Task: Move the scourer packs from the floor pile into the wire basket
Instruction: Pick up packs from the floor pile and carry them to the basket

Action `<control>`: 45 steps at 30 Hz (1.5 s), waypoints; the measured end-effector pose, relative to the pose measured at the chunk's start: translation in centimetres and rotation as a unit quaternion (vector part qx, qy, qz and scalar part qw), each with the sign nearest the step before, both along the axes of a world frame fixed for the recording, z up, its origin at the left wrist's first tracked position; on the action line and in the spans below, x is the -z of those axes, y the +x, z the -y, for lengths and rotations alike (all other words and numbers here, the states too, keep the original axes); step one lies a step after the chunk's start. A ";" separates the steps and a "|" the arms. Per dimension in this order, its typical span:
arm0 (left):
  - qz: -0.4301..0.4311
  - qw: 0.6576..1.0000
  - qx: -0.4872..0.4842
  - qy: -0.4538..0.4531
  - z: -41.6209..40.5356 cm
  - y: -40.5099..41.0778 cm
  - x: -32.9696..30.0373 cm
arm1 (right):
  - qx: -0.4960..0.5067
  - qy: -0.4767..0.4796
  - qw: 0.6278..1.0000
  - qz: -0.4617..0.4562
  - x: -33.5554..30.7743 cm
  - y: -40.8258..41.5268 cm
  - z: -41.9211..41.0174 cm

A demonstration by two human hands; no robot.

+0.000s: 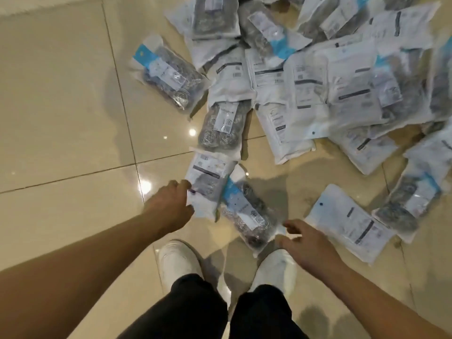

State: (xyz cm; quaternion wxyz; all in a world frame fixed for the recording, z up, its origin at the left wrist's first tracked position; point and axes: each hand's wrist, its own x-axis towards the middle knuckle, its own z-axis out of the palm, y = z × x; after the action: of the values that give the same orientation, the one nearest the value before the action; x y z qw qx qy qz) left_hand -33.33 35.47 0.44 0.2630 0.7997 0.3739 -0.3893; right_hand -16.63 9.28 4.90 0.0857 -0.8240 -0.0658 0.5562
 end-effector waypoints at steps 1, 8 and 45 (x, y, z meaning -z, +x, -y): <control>0.025 1.000 -0.004 0.013 0.2 0.6 2.3 | -0.014 0.010 1.000 0.000 2.5 0.3 -0.9; 0.096 0.976 -0.190 0.056 0.3 1.2 12.0 | -0.159 0.006 0.986 0.043 15.4 -0.2 -3.7; 0.268 0.854 -0.335 -0.293 9.1 2.8 -64.0 | 0.509 0.338 0.791 -0.042 -57.7 1.5 11.8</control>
State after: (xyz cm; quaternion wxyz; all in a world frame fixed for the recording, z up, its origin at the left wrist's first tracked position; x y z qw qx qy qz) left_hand -30.49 26.34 64.42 0.6899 0.5850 0.4029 -0.1397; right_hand -15.17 -2.55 62.63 0.6321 -0.6324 0.1830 0.4086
